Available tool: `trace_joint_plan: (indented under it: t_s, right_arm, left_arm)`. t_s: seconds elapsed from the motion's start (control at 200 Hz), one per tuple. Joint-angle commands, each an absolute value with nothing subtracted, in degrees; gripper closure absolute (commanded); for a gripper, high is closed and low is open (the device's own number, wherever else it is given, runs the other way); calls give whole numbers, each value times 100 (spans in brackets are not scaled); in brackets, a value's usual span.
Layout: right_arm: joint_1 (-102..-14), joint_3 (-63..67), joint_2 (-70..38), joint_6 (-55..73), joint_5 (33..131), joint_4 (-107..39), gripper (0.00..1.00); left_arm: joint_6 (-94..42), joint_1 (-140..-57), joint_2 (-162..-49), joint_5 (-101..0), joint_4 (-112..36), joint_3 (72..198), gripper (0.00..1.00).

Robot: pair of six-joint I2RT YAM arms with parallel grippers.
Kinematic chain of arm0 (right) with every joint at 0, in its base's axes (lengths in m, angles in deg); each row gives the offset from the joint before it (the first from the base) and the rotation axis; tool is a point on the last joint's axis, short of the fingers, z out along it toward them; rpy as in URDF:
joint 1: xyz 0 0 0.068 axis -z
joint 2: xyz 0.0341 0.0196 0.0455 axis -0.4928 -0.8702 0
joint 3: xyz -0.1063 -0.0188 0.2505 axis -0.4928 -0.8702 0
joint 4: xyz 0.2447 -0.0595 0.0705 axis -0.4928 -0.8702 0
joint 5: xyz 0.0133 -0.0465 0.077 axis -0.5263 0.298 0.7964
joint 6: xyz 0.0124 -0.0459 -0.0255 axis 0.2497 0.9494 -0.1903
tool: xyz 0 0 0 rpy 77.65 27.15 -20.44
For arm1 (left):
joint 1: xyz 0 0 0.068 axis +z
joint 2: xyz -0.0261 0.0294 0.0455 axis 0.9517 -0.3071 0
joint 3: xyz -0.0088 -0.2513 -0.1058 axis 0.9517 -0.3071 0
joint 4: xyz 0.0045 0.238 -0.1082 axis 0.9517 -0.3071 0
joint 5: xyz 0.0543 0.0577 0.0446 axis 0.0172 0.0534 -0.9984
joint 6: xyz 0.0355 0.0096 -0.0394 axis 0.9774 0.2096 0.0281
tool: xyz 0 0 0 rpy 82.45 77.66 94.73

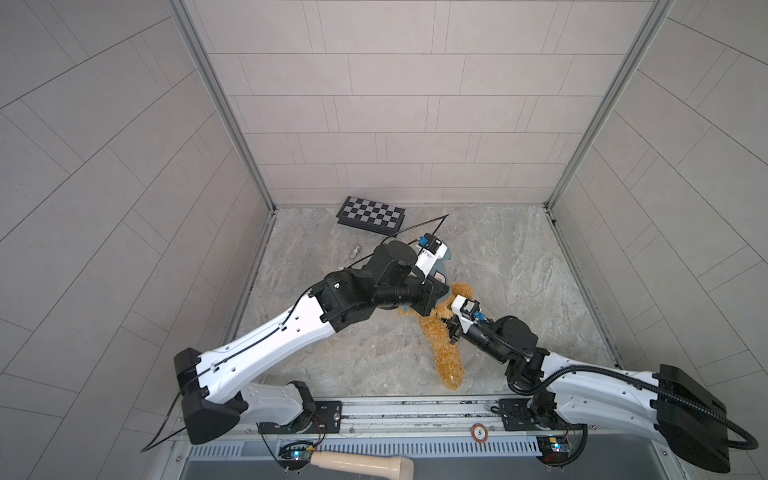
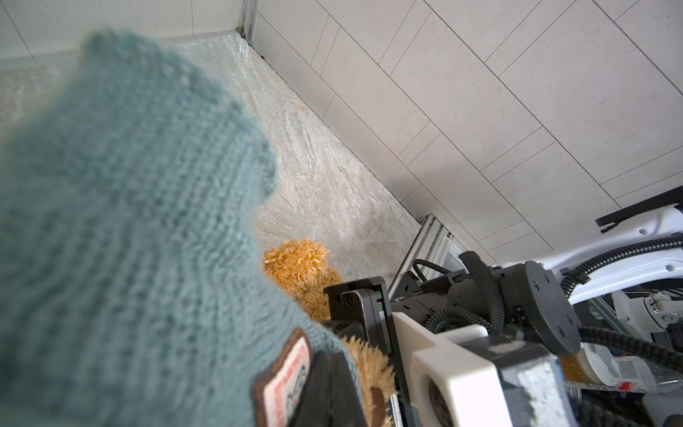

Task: Dress the teddy bear
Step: 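Pull the sweater neck over the bear's head with the left gripper, then release the sweater and draw the left gripper back from the bear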

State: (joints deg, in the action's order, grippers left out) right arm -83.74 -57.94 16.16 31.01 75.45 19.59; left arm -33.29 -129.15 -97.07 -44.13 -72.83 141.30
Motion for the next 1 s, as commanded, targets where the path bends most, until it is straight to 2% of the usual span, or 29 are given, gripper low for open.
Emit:
trace_joint_plan:
  t_s: [0.0, 0.34, 0.431, 0.531, 0.991]
  right_arm:
    - [-8419, -5532, 1700, 3205, 7651, 3399, 100]
    - [-8419, -5590, 1860, 3136, 7997, 3383, 100]
    - [-8419, -5635, 1920, 3127, 8165, 3301, 100]
    - [-8419, -5693, 2028, 3126, 8247, 3213, 100]
    - [-8419, -5756, 2078, 3267, 8101, 2760, 100]
  left_arm:
    - [-3486, -12984, -9924, -4124, -7878, 13937, 100]
    - [-3477, -13079, -9869, -4134, -7813, 14176, 100]
    - [-3431, -13067, -9734, -4069, -7722, 14311, 78]
    - [-3365, -13019, -9663, -4011, -7809, 14474, 68]
    - [-3475, -12703, -9209, -3400, -7154, 14532, 59]
